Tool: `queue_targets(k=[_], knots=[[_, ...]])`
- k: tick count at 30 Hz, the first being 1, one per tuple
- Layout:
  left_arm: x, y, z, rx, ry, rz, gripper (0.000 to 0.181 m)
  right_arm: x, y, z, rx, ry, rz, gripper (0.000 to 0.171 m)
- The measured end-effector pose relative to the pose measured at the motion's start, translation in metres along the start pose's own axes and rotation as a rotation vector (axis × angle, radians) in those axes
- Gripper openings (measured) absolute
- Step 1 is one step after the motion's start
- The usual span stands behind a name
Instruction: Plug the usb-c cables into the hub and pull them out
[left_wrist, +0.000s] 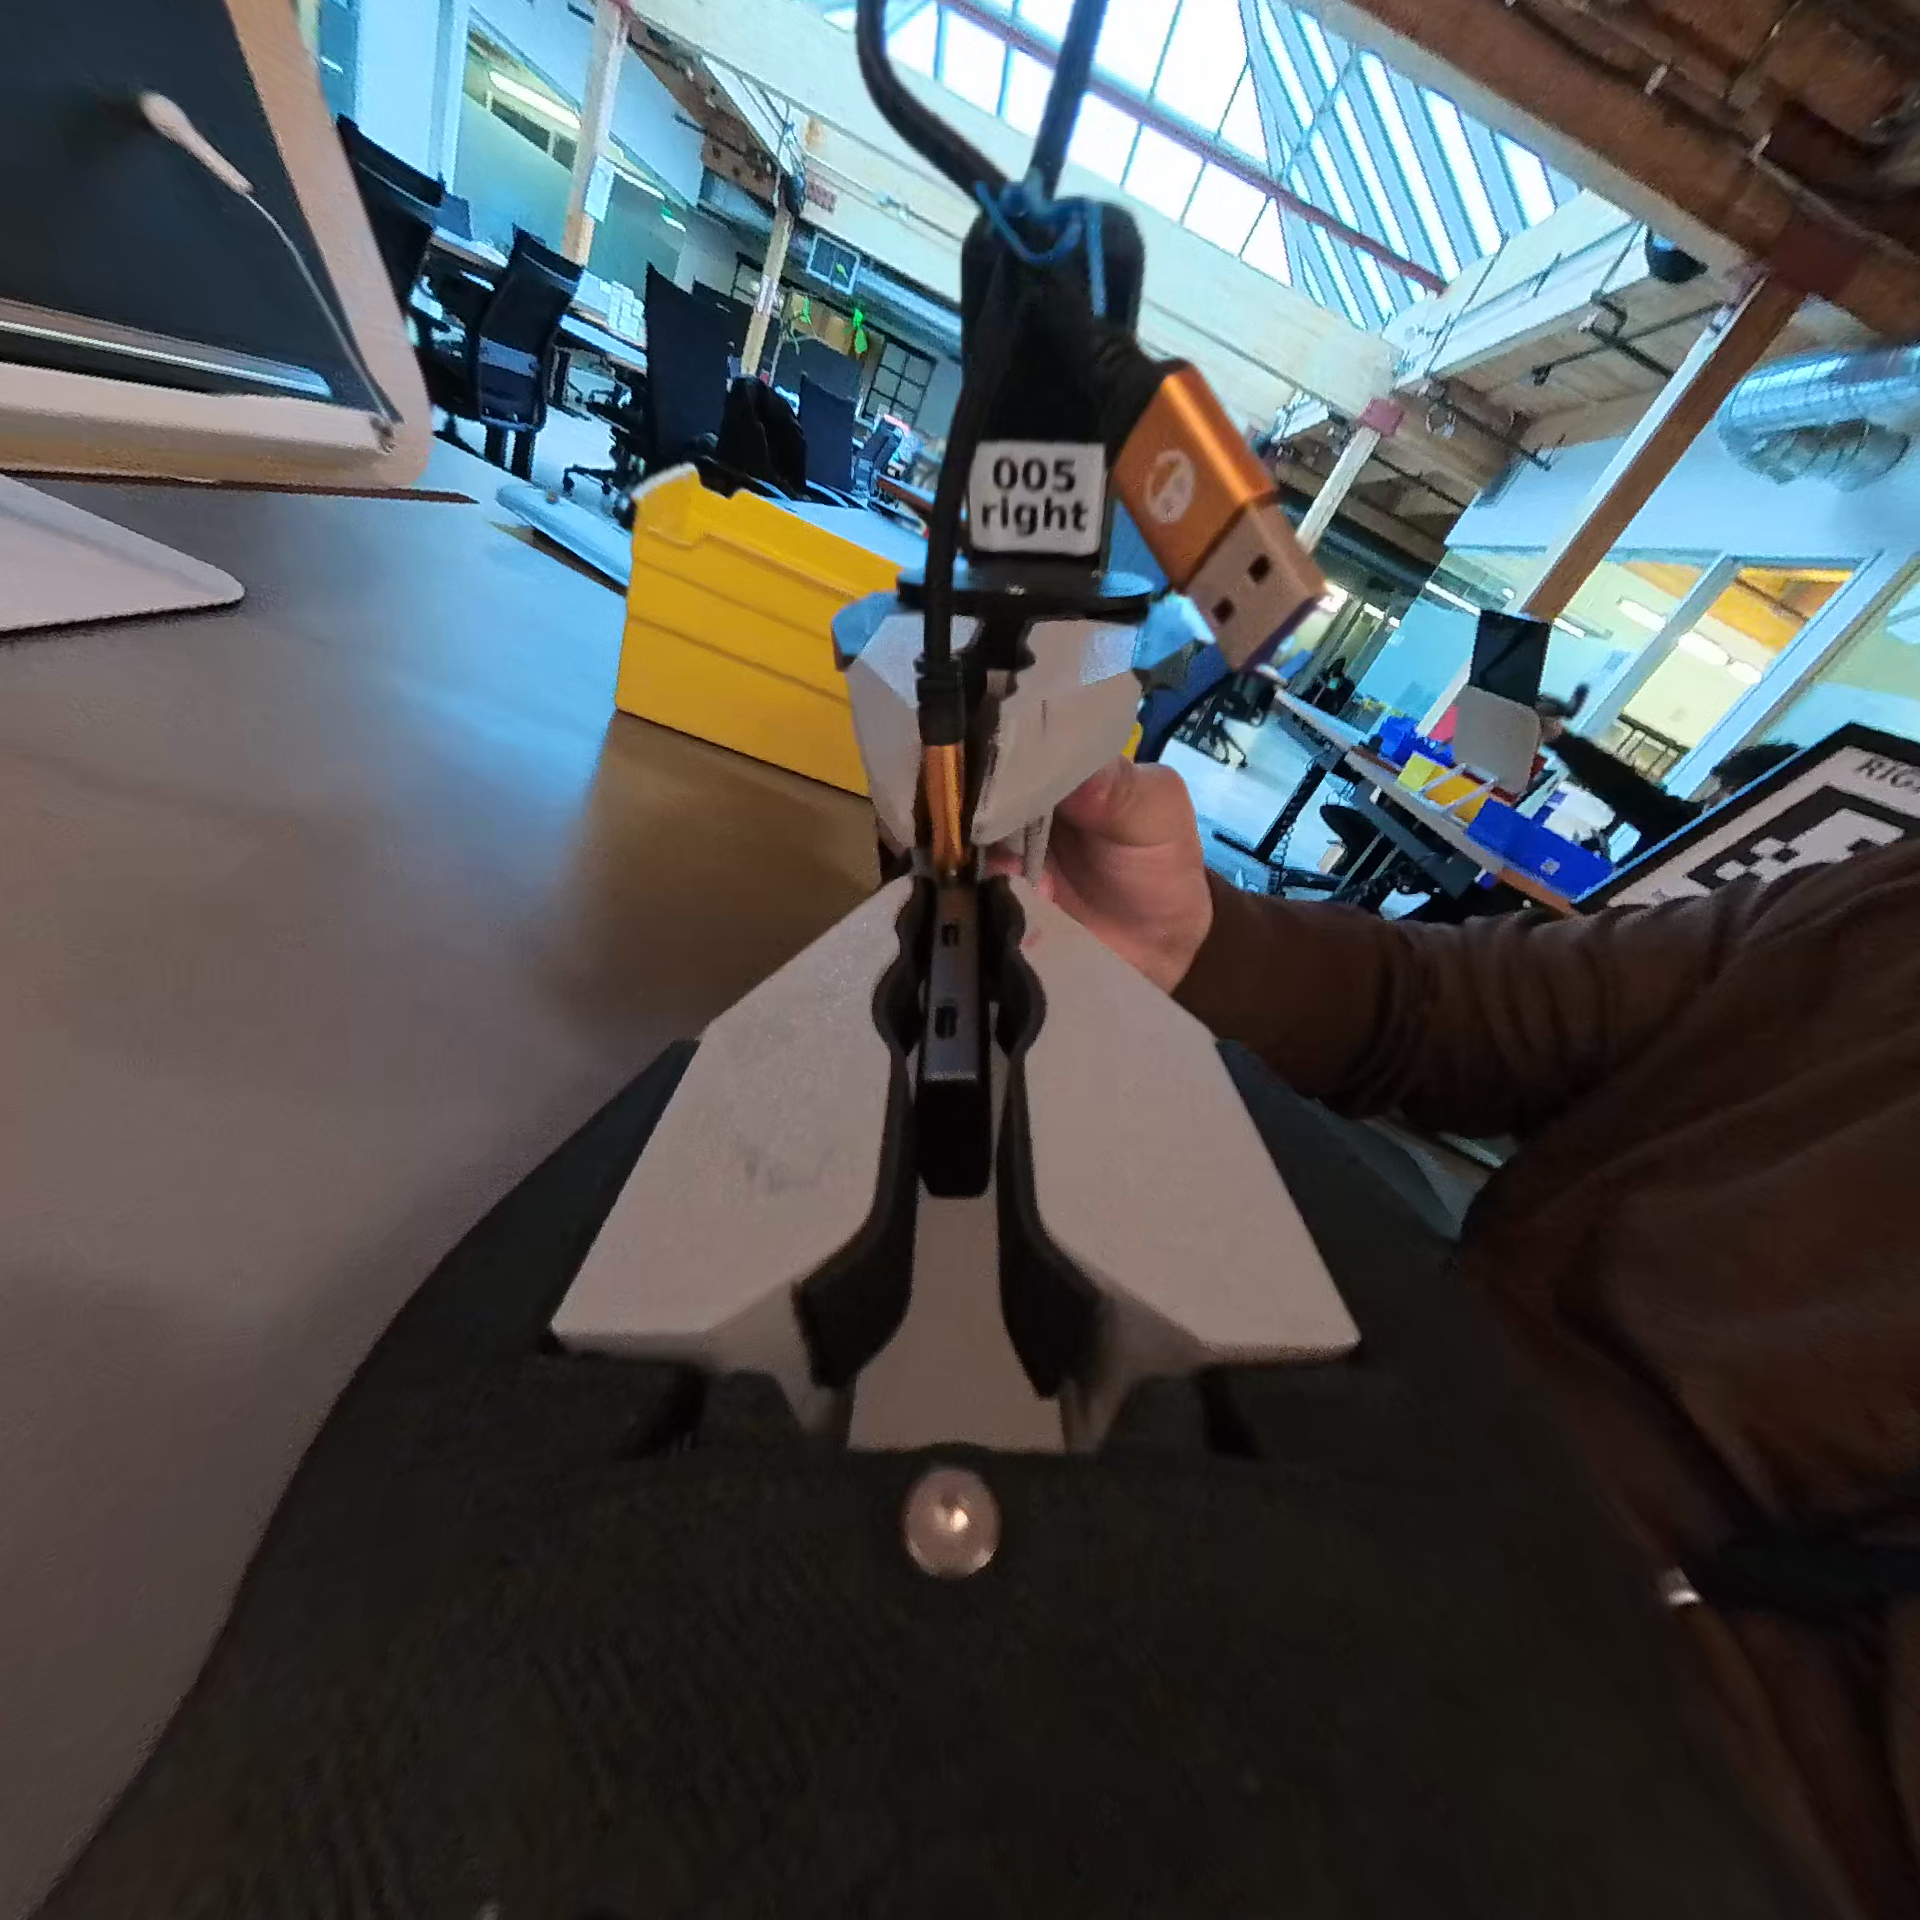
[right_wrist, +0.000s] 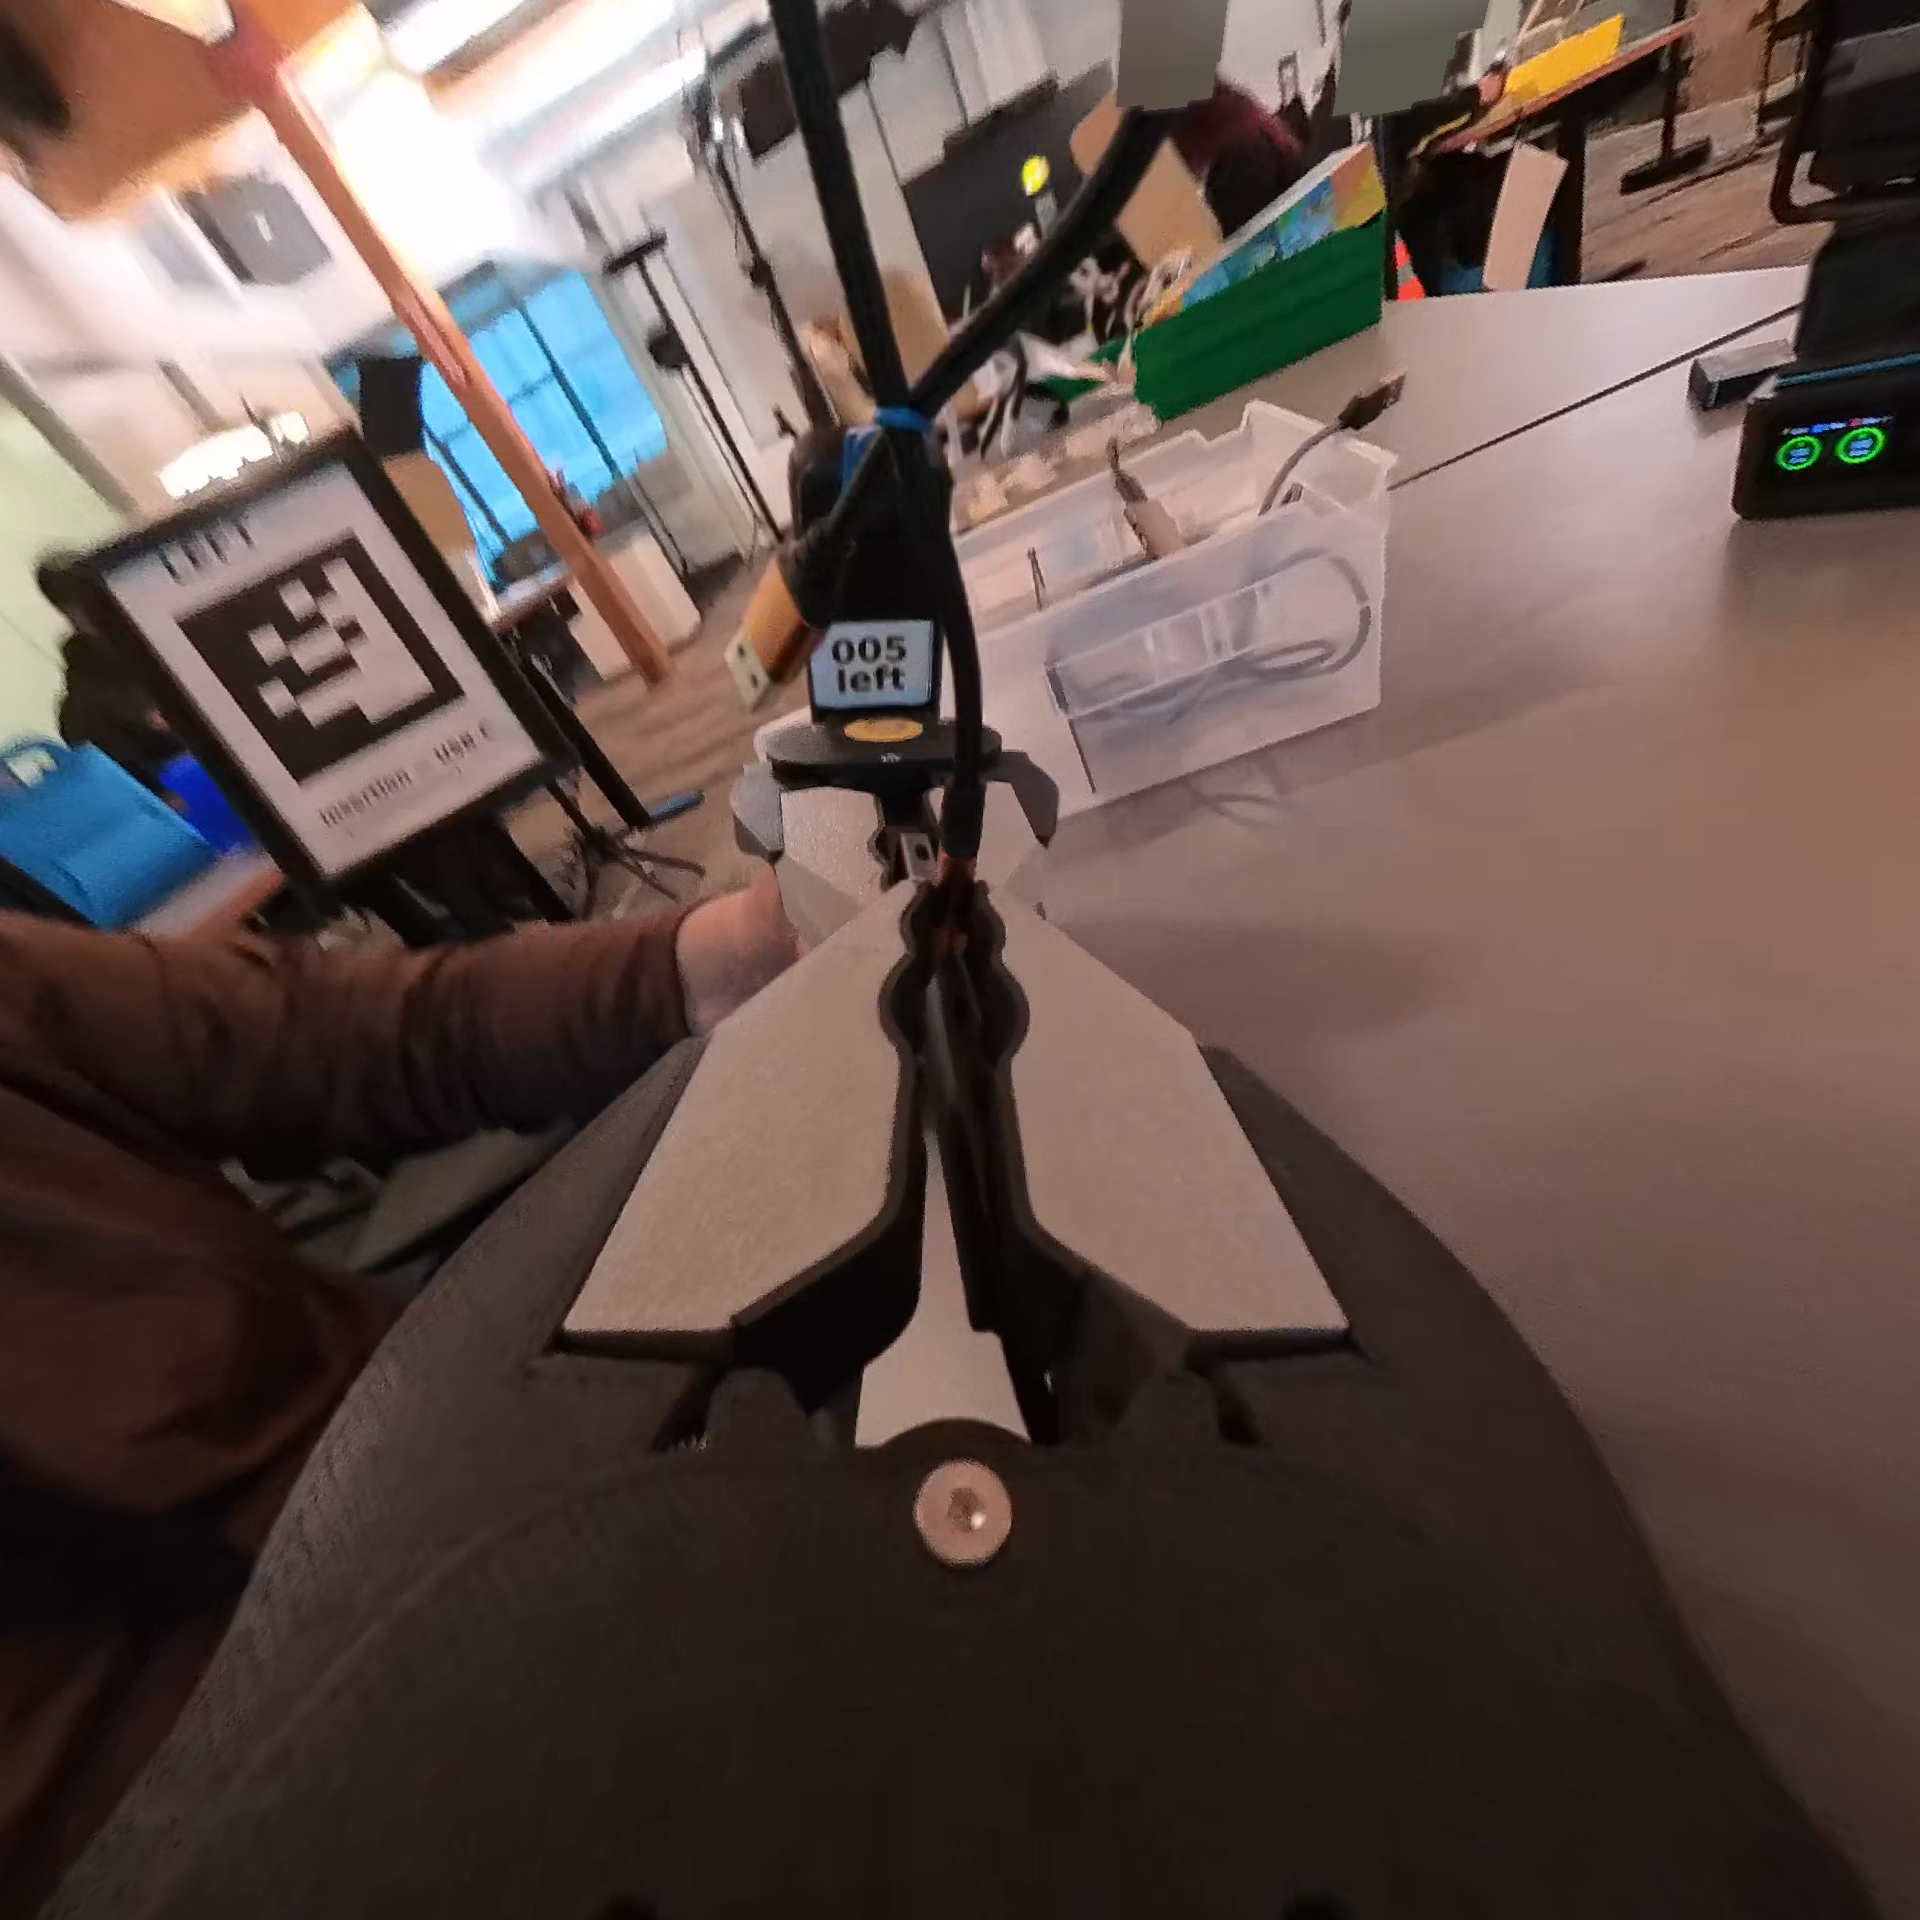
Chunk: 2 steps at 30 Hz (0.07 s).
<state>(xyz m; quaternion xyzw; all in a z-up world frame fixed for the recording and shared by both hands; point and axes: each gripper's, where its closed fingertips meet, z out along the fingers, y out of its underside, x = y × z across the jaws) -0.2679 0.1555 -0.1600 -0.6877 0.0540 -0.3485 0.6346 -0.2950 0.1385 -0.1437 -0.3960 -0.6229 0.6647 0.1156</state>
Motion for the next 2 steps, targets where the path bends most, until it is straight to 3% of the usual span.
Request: queue_targets(k=[2], knots=[[-0.0023, -0.0065, -0.0035, 0.032, -0.003, -0.013, 0.008, 0.0025, -0.0063, 0.0033, 0.057, -0.003, 0.056, 0.002]])
